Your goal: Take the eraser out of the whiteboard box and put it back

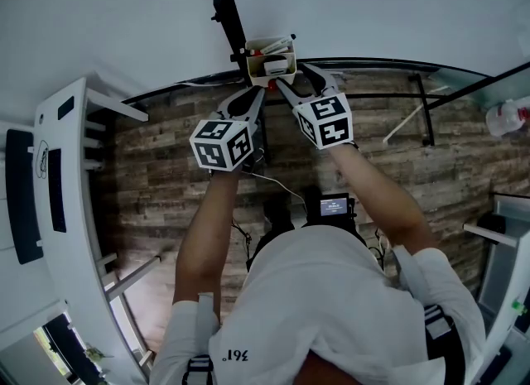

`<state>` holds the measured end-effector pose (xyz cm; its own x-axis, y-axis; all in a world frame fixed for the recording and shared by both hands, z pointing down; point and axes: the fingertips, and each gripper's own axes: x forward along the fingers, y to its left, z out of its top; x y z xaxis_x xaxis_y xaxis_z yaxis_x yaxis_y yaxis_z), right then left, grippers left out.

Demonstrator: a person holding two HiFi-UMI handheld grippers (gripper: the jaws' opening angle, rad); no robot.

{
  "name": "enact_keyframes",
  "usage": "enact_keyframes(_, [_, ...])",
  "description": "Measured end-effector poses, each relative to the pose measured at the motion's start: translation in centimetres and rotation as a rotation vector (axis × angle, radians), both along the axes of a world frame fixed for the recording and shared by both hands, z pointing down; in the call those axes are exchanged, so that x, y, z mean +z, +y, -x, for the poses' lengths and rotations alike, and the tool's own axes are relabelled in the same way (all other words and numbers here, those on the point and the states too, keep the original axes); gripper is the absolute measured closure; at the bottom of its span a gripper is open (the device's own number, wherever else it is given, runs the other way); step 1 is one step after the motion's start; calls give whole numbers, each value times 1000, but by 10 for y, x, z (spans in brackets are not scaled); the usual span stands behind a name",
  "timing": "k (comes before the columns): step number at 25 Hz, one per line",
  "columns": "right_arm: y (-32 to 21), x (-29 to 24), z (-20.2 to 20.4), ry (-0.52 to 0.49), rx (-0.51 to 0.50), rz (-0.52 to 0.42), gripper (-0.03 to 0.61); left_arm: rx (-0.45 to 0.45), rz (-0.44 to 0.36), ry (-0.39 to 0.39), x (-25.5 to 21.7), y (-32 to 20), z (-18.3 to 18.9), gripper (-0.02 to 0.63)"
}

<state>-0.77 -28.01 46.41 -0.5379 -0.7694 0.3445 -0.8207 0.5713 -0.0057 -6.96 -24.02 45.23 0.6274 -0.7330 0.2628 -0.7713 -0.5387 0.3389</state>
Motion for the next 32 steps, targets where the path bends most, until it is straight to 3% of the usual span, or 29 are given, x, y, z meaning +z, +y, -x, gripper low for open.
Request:
enact_keyframes(16, [26, -44, -16, -25, -21, -70, 497, -1, -45, 5, -29, 19, -6, 603])
enact_keyframes(32, [72, -106, -31, -71, -61, -165, 525, -6, -130, 65, -83, 62, -4, 603])
